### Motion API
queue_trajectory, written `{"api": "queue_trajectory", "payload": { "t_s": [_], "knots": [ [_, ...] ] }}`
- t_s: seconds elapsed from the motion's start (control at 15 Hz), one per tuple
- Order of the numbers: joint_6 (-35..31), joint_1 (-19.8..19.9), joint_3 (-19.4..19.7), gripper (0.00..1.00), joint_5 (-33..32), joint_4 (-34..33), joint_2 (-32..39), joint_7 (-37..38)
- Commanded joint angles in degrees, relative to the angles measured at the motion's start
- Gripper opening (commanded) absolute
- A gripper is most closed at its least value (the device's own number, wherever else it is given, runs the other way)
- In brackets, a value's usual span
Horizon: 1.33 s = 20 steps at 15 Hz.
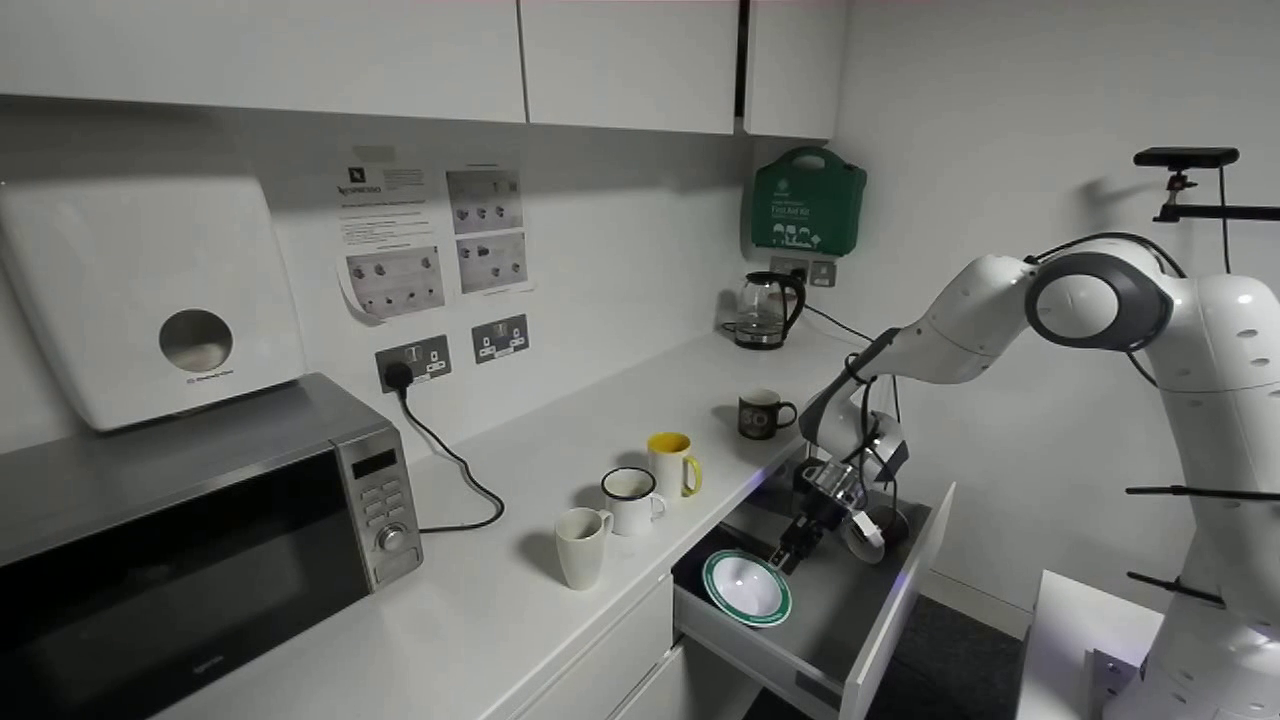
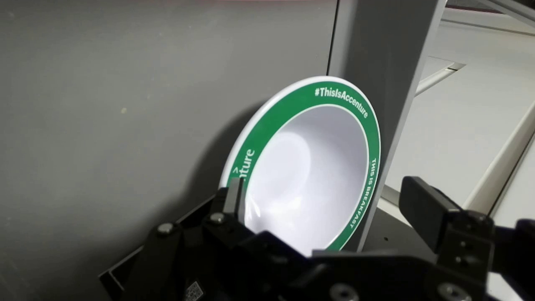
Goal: Take the green and white bowl out of the open drawer and place it on the countertop
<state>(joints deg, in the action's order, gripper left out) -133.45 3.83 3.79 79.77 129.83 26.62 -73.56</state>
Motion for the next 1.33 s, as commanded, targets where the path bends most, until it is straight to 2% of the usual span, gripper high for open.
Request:
{"api": "queue_trajectory", "payload": {
  "t_s": [0.0, 0.33, 0.8, 1.27],
  "knots": [
    [0.05, 0.04, 0.0, 1.0, -0.17, -0.04, -0.03, 0.15],
    [0.05, 0.04, 0.0, 1.0, -0.17, -0.04, -0.03, 0.15],
    [1.62, 2.45, 2.18, 1.0, -2.15, -1.44, 4.62, -0.8],
    [1.66, 2.22, 2.0, 1.0, -3.07, -1.84, 5.31, 1.86]
  ]
}}
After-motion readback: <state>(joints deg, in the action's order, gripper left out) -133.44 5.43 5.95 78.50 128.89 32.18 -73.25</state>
